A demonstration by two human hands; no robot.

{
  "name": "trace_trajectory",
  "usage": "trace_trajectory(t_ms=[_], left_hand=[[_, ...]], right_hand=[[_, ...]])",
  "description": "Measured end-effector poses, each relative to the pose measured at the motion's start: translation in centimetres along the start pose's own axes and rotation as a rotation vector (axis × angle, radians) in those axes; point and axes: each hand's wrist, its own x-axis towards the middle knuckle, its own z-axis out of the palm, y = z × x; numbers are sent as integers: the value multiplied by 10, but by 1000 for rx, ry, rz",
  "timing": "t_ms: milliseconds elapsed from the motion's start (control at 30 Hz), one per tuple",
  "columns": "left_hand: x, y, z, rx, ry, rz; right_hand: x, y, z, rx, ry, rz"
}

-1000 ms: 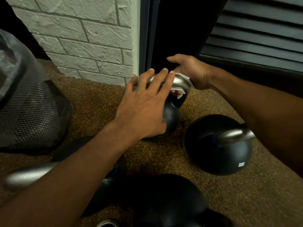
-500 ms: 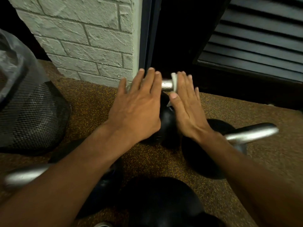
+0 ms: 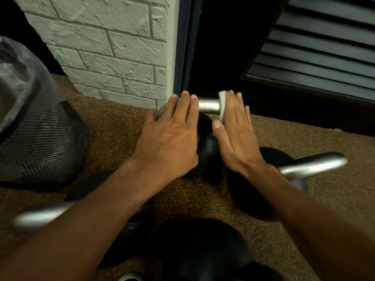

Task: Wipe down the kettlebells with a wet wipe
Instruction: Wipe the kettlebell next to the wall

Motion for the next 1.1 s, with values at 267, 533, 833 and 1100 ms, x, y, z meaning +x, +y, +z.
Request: trace_trajectory(t_ms=[267, 533, 833, 1100], left_hand=[[2, -4, -3, -4, -26, 7], [-3, 8, 6, 86, -12, -24], [0, 6, 13, 114, -3, -34], [-2, 6, 13, 102, 11, -16]], right_hand=[[24, -15, -12, -119, -102, -152], [83, -19, -45, 273, -391, 269], [133, -31, -43, 470, -953, 409], [54, -30, -27, -67, -206, -3]])
